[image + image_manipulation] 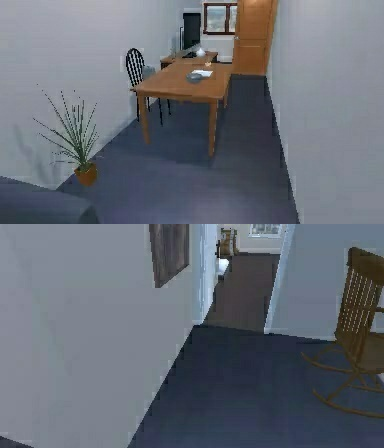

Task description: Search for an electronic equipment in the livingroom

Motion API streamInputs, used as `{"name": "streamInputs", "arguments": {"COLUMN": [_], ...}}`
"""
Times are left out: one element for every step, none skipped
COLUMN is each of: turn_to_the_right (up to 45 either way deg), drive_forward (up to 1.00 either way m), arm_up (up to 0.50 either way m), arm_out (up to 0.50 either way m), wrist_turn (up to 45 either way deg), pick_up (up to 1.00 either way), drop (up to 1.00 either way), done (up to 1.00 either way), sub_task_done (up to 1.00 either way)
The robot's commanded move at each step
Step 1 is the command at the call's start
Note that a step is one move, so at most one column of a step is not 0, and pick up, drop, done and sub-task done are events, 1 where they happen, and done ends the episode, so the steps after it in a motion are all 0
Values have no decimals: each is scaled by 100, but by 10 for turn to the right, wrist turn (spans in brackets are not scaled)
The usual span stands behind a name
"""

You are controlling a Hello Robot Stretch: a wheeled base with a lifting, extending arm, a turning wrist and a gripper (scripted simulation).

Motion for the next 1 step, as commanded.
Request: {"name": "streamInputs", "arguments": {"turn_to_the_right": [150], "drive_forward": [0], "arm_up": [0], "arm_out": [0], "wrist_turn": [0], "pick_up": [0], "drop": [0], "done": [0], "sub_task_done": [0]}}
